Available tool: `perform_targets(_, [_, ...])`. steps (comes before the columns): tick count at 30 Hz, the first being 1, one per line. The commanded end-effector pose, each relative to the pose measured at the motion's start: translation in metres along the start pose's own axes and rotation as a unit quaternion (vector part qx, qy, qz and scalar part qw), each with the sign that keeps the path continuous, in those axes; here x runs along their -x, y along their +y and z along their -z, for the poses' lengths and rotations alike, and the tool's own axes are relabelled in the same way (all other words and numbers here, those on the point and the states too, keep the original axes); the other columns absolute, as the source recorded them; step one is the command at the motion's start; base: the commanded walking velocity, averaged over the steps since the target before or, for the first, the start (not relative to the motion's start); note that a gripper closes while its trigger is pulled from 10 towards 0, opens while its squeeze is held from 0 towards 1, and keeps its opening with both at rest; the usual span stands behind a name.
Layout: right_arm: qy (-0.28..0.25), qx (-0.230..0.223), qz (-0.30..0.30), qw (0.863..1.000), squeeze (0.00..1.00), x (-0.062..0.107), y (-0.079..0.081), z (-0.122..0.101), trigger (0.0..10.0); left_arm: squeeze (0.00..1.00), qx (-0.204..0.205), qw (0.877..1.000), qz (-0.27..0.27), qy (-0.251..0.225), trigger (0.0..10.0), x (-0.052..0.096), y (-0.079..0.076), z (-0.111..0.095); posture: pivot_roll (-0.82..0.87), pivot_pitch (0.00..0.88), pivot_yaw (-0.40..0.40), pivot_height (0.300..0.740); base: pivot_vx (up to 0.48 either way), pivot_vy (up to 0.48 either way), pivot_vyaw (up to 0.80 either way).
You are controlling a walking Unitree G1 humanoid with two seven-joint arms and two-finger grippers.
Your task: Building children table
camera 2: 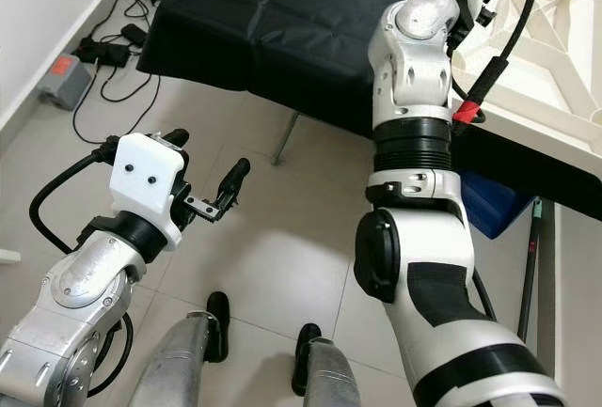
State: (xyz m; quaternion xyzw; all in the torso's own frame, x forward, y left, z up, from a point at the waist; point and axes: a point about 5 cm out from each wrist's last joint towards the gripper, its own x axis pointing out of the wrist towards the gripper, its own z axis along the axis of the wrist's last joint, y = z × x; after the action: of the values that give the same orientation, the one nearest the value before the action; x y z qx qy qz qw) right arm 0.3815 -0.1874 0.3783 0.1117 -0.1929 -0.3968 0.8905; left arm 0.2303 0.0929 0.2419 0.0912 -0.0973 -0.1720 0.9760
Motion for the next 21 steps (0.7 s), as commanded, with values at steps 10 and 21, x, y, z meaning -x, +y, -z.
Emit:
perform_targets(10, [0.119,0.067,0.098,0.986,0.0,0.007,-0.021,0.071,10.0,0.0,-0.001,1.0,0.001,0.004,10.0,0.002,-0.001,0.002,0.17,0.437,-0.063,0.74,0.0,0.0,0.0])
perform_targets(21, [0.116,0.08,0.202,0.969,0.0,0.018,-0.024,0.071,10.0,0.0,-0.005,1.0,0.002,0.002,10.0,0.002,-0.001,0.002,0.18,0.438,-0.061,0.74,0.0,0.0,0.0])
